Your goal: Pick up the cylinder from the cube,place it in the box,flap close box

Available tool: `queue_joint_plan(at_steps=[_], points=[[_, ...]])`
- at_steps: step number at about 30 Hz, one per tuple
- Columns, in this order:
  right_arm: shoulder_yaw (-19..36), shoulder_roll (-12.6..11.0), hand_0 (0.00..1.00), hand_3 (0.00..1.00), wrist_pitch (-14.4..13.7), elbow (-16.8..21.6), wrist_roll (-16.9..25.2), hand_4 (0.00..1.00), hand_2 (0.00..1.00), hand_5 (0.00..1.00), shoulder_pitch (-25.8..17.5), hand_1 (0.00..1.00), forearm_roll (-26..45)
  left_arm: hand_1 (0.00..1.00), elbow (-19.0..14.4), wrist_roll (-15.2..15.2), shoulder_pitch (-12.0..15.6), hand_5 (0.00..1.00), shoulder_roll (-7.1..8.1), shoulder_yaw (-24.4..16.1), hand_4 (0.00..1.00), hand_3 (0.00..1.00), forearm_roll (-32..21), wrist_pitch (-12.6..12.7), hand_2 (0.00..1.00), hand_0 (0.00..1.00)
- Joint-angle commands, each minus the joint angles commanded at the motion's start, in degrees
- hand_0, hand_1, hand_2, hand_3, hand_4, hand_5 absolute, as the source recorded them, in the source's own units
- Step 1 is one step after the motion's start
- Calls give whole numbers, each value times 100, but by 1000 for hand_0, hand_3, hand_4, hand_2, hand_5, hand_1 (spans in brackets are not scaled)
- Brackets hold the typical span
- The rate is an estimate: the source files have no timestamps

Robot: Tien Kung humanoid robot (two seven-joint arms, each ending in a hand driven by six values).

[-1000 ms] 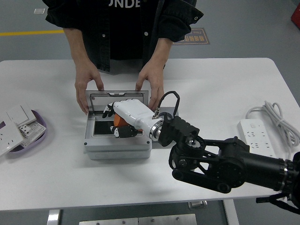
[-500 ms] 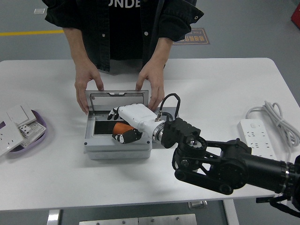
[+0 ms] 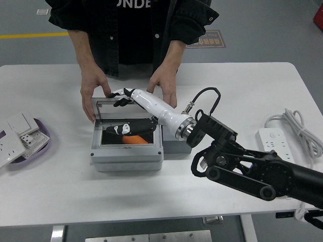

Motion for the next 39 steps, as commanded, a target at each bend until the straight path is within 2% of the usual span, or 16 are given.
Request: queue_joint_plan(at_steps=[11,15,22,33,39], points=[[-503,168,813,784,-139,-1213,189,931,706,395,880,695,593,625,-3,4,-47,265,38,54,661,628,-18,-2,616,597],[-737,169,809,771,-135,-1350,189,922,697,401,936,690,643,625,-1,3,-62,264,43,65,660,628,-24,-2,616,597],[-940,19,807,773,-131,-1072,181,913,696,412,785,690,591,625,-4,13,-59,266,17,71,660,628,-27,-4,616,597],[-960,-516,796,770,-219,-59,61,906,697,412,369,682,469,625,-1,8,-39,268,37,-36,663,629,12,0,617,597],[-945,-582,786,768,-256,97,67,901,693,420,105,675,564,625,3,10,-30,266,31,-67,663,629,24,3,617,597]])
